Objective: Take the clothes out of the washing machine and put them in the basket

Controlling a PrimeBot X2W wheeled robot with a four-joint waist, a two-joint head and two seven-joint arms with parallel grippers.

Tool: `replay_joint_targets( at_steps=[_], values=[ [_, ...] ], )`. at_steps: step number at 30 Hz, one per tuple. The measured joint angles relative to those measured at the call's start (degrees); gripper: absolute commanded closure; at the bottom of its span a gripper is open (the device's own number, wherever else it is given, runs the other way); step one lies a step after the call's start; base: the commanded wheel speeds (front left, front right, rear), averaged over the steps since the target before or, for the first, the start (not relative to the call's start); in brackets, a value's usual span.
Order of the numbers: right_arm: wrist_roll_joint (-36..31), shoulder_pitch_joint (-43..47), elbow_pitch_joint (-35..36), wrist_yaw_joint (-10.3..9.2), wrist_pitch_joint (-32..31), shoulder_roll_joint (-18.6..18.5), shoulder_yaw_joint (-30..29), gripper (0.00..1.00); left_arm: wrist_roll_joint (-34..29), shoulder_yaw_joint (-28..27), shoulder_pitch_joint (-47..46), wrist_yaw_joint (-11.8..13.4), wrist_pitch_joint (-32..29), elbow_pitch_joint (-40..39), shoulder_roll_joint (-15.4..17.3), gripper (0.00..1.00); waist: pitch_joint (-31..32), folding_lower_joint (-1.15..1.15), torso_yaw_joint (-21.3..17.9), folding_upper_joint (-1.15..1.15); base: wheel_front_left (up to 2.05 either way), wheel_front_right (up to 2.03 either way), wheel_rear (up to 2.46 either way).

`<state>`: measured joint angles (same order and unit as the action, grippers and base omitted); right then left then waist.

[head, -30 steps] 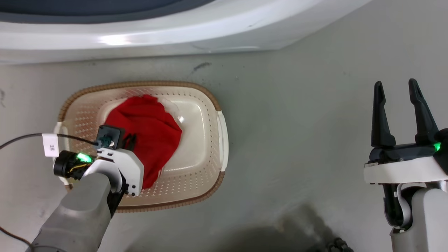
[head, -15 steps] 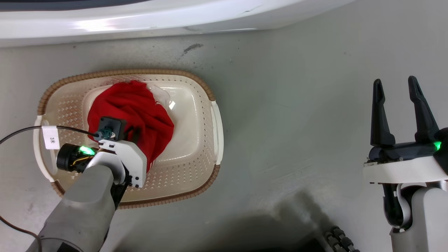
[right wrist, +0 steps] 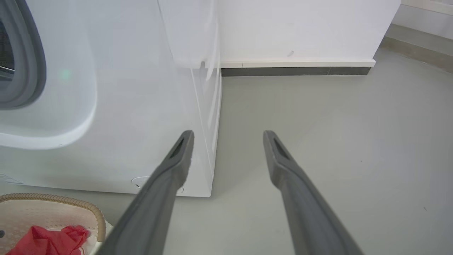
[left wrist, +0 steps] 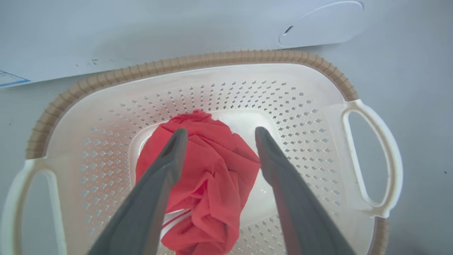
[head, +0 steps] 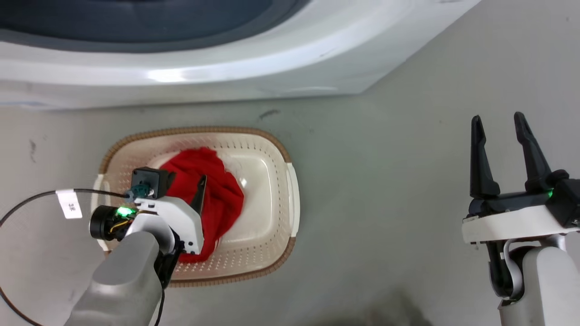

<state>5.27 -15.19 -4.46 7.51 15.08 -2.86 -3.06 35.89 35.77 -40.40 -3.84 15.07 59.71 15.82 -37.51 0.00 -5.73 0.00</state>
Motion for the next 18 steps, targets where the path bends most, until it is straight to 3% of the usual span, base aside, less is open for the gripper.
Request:
replay_joint_targets(
  at_steps=[18],
  values=[
    [0.7, 4.1, -4.0, 0.00, 0.0, 0.0, 0.5, 0.00, -12.1, -16.3, 12.4, -0.9, 0.0, -24.7, 0.2, 0.00, 16.9, -0.01, 1.3, 0.00, 0.00, 0.00, 0.00]
  ],
)
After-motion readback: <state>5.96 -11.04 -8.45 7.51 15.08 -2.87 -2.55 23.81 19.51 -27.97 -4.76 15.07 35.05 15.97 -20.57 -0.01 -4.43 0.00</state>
